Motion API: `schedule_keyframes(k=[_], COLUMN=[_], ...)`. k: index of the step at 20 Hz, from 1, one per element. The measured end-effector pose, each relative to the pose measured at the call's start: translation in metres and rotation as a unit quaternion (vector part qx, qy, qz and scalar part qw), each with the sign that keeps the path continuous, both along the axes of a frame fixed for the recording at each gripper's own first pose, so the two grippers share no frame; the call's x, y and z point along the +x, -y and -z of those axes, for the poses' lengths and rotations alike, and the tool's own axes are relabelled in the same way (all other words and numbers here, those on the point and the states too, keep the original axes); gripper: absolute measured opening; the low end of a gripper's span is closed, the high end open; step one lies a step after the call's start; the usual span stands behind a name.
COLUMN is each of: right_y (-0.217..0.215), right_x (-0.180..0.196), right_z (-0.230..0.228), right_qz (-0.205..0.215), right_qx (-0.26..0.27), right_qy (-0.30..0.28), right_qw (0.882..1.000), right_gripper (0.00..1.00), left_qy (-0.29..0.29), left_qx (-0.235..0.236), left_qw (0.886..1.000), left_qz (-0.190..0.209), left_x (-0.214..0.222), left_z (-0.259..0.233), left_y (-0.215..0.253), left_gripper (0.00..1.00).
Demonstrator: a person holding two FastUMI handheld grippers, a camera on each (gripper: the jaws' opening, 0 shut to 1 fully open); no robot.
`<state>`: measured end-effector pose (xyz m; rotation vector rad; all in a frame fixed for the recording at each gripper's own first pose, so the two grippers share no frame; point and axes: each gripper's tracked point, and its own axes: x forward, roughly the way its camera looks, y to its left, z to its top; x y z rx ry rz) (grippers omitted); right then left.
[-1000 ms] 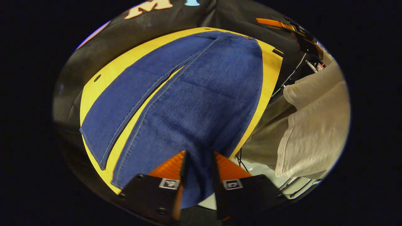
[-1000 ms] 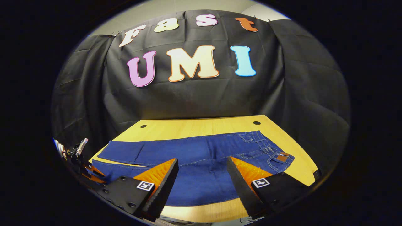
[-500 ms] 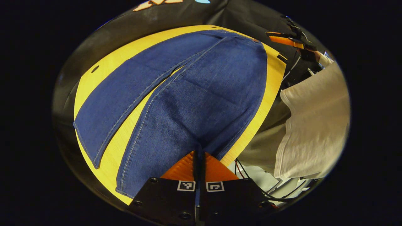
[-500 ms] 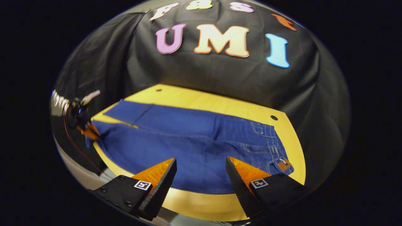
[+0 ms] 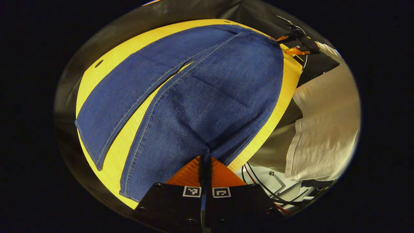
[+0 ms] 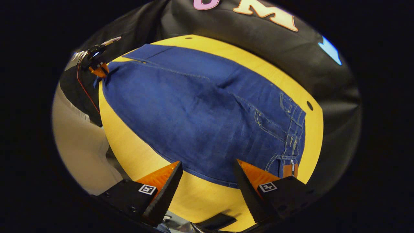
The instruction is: Grasp the waist and the cuffs of the jeans and fold them to make the two legs overlap; first hold the waist and fold one-third of the jeans toward the cuffs, then hold the cuffs and fold the remaining one-third in the same direction to finish folding.
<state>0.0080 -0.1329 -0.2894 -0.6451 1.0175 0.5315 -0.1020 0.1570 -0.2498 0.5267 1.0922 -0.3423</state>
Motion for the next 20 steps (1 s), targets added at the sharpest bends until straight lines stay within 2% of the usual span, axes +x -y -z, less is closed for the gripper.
schedule_keyframes(k=[7, 10, 12, 14, 16, 18, 19, 20], right_y=[0.012, 0.014, 0.016, 0.016, 0.015, 0.012, 0.013, 0.015], right_x=[0.001, 0.002, 0.002, 0.007, 0.014, 0.024, 0.031, 0.037], right_z=[0.021, 0.023, 0.022, 0.021, 0.020, 0.014, 0.010, 0.006], right_qz=[-0.017, -0.030, -0.024, -0.017, -0.031, -0.051, -0.057, -0.052], right_qx=[-0.007, -0.004, -0.006, -0.008, -0.003, 0.006, 0.004, 0.002], right_qy=[-0.064, -0.059, -0.060, -0.060, -0.053, -0.041, -0.033, -0.025], right_qw=[0.998, 0.998, 0.998, 0.998, 0.998, 0.998, 0.998, 0.998], right_gripper=[0.99, 0.97, 0.98, 0.87, 0.68, 0.47, 0.29, 0.21], left_qy=[-0.015, -0.015, -0.014, -0.015, -0.014, -0.009, -0.004, 0.001], left_qx=[0.013, 0.012, 0.008, 0.005, 0.003, 0.000, 0.003, 0.008], left_qw=[1.000, 1.000, 1.000, 0.999, 0.999, 0.999, 1.000, 1.000], left_qz=[-0.009, -0.009, -0.019, -0.029, -0.032, -0.032, -0.029, -0.026], left_x=[0.001, 0.002, 0.002, 0.001, 0.002, 0.001, 0.001, 0.002], left_z=[0.000, 0.002, 0.001, 0.000, 0.002, -0.001, -0.001, 0.001], left_y=[0.001, 0.000, -0.001, -0.001, -0.001, 0.000, 0.000, -0.001], left_gripper=[0.00, 0.00, 0.00, 0.00, 0.00, 0.00, 0.00, 0.00])
